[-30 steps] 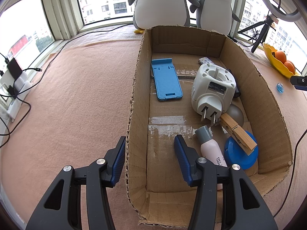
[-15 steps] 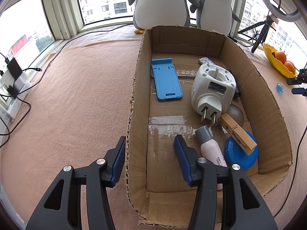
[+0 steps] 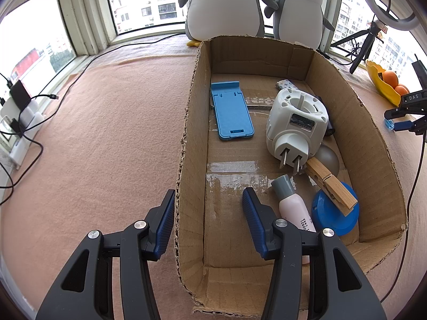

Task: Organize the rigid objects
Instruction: 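Move the right gripper to the blue eye-drop bottle and close on it, then carry the eye-drop bottle with the right gripper over the box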

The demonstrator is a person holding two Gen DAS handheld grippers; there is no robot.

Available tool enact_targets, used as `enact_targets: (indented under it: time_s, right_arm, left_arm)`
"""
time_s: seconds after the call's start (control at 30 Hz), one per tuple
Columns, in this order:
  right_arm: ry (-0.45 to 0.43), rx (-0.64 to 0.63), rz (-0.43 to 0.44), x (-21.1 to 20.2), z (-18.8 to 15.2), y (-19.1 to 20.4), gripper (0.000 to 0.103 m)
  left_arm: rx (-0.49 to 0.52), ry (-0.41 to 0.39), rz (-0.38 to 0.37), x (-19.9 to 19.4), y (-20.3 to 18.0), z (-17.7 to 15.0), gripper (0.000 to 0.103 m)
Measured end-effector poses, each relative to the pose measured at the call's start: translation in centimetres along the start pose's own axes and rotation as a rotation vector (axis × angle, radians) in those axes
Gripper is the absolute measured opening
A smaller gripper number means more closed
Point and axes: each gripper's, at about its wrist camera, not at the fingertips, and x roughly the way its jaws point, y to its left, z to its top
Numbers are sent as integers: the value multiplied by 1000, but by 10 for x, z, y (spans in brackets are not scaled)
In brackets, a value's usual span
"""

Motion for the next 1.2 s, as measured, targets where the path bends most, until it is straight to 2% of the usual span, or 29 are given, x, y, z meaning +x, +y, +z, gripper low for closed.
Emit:
enact_targets:
  time_s: [0.27, 0.4, 0.57, 0.9, 1.07, 1.2]
  right_arm:
    - [6, -70, -62, 8, 5, 13, 45]
    - [6, -148, -124, 12, 3, 24, 37]
    - [-1, -201, -152, 13, -3, 30, 33]
    - [-29, -234, -127, 7, -20, 33, 33]
    - [-84, -264, -108, -13, -32, 42, 33]
    - [-139, -323, -80, -33, -39, 64, 33]
  left_arm:
    - [1, 0, 0, 0, 0, 0, 50]
    - [-1, 0, 0, -1, 0, -1, 50]
    - [-2, -1, -1, 0, 1, 0, 50]
    - [-3, -1, 0, -1, 1, -1, 50]
    - [-2, -1, 0, -1, 1, -1, 50]
    - [-3, -1, 0, -1, 1, -1, 50]
